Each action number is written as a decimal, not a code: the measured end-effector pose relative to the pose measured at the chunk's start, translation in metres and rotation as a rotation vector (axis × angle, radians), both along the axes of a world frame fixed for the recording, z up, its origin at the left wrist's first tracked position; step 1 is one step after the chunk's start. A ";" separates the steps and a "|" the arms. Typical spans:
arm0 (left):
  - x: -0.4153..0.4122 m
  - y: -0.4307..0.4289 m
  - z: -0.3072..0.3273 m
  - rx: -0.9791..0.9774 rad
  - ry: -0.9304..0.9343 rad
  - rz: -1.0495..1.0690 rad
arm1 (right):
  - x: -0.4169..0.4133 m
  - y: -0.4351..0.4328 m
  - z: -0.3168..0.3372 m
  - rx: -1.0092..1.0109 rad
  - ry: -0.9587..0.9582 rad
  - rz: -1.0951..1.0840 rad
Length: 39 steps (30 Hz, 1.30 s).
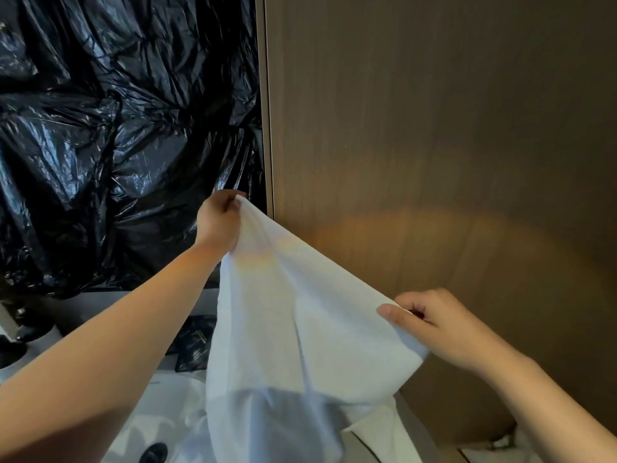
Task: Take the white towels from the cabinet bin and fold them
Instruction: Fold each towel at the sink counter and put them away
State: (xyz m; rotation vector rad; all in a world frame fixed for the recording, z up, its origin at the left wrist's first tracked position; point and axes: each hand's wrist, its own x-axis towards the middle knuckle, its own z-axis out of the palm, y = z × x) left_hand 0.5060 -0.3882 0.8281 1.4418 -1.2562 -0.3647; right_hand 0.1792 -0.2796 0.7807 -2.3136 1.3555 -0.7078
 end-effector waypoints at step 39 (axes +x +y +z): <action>0.001 0.031 0.061 -0.433 -0.052 0.097 | -0.046 -0.085 0.151 -1.081 0.510 -0.516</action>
